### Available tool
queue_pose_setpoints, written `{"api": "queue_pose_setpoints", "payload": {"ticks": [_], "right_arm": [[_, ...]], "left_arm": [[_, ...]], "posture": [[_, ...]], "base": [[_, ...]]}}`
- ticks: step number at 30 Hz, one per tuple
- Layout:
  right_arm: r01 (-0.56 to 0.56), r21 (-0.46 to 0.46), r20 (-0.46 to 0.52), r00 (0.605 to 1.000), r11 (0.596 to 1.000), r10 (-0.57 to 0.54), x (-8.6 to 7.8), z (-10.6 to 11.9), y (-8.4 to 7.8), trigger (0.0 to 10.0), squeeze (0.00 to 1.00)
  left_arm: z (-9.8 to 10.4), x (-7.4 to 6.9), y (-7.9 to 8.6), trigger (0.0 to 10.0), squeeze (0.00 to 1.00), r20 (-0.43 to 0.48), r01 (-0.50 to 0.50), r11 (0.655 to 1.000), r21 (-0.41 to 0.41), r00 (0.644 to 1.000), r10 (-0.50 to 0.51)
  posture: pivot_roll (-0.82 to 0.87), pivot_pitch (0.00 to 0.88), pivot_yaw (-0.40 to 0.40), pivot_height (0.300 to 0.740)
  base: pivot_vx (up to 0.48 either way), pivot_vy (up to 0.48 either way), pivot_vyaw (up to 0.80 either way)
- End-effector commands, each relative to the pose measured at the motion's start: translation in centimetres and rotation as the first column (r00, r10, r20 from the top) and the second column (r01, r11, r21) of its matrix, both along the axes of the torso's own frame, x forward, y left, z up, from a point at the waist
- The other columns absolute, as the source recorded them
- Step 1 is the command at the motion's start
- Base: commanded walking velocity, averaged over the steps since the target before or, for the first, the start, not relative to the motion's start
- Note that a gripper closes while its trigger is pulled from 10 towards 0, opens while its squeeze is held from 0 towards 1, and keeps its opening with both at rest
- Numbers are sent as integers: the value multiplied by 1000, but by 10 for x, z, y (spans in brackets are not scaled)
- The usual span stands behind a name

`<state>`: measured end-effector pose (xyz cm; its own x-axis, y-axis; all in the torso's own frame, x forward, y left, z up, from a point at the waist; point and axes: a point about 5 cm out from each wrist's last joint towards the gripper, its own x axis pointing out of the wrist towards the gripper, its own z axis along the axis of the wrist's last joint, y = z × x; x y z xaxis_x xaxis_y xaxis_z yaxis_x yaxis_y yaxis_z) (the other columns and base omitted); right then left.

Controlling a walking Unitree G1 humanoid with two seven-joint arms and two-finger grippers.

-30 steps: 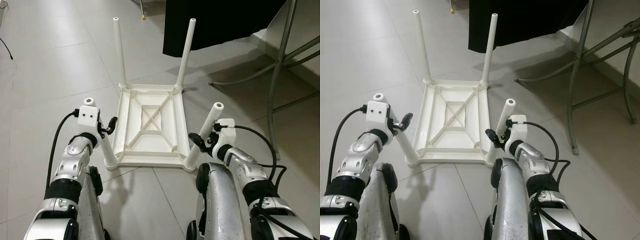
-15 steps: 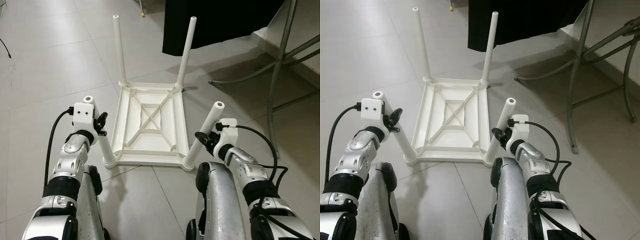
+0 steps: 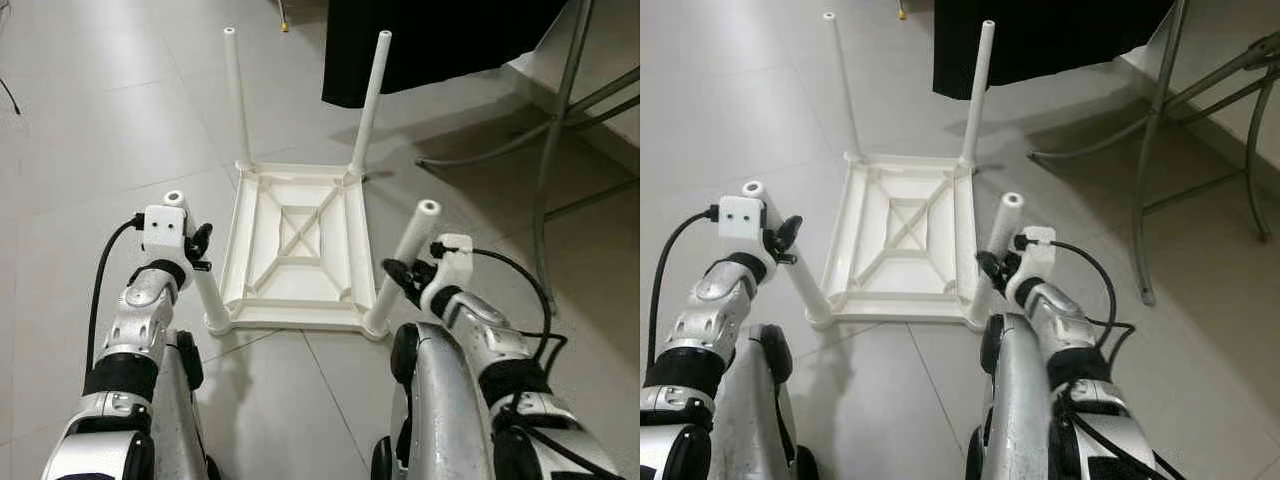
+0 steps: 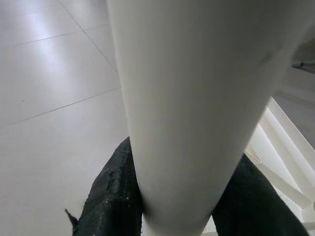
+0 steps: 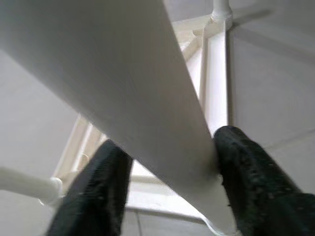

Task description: Building children table

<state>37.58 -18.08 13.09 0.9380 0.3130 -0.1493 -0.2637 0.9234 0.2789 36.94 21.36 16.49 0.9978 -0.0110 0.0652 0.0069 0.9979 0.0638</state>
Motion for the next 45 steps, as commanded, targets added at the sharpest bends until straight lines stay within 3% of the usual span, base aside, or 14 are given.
{"api": "queue_pose_setpoints", "payload": {"ticks": [1,3,6,7,8,15,16,32,33,34,35,36,42,45], "right_arm": [[-65,41,78,995,997,62,6,15,15,10000,1000],[-65,41,78,995,997,62,6,15,15,10000,1000],[-74,46,99,993,996,70,8,19,18,10000,906],[-88,53,121,989,995,81,10,24,21,10000,55],[-101,41,134,986,994,94,12,26,24,10000,0],[-121,-100,77,989,988,129,12,15,30,9765,0],[-111,-131,56,991,985,119,11,11,27,0,0],[-84,-139,-3,996,987,84,1,-7,6,0,0],[-108,-154,-1,994,982,109,-3,-10,6,4980,0],[-143,-162,-16,990,976,142,-7,-14,8,10000,0],[-143,-162,-16,990,976,142,-7,-14,8,10000,0],[-154,-158,-27,988,975,152,-10,-17,8,10000,0],[-135,-132,-85,989,982,125,-20,-34,3,10000,0],[-120,-142,-144,985,983,100,-25,-50,6,10000,0]], "left_arm": [[-15,-5,0,0,0,-48,15,1000,1,999,-15],[-15,-5,0,0,0,-48,15,1000,1,999,-15],[-14,-5,-1,0,0,-47,19,1000,1,999,-19],[-13,-5,-1,0,0,-44,24,1000,1,999,-23],[-12,-5,-2,0,0,-41,27,1000,2,999,-27],[-9,-6,-2,0,0,-33,35,999,5,999,-35],[-9,-6,-2,0,0,-31,36,999,6,999,-36],[-9,-10,-4,0,0,-29,51,999,9,998,-51],[-9,-11,-3,0,0,-29,51,999,9,998,-51],[-9,-12,-2,2353,0,-33,47,999,14,998,-46],[-9,-12,-2,2353,0,-33,47,999,14,998,-46],[-10,-13,-1,10000,0,-38,39,999,18,999,-39],[-20,-15,-2,10000,0,-83,41,999,19,996,-39],[-39,-20,-12,10000,0,-170,75,996,39,983,-67]], "posture": [[43,261,-75,320],[43,261,-75,320],[44,262,-75,320],[52,265,-77,320],[56,267,-77,320],[63,269,-78,320],[64,270,-79,320],[63,271,-76,320],[63,272,-76,320],[62,272,-76,320],[62,272,-76,320],[58,271,-78,320],[51,265,-81,330],[57,263,-85,345]], "base": [[0,0,0],[0,0,0],[0,0,0],[0,0,0],[0,0,0],[0,0,0],[0,0,0],[0,0,0],[0,0,0],[0,0,0],[0,0,0],[0,0,0],[0,0,0],[0,0,0]]}}
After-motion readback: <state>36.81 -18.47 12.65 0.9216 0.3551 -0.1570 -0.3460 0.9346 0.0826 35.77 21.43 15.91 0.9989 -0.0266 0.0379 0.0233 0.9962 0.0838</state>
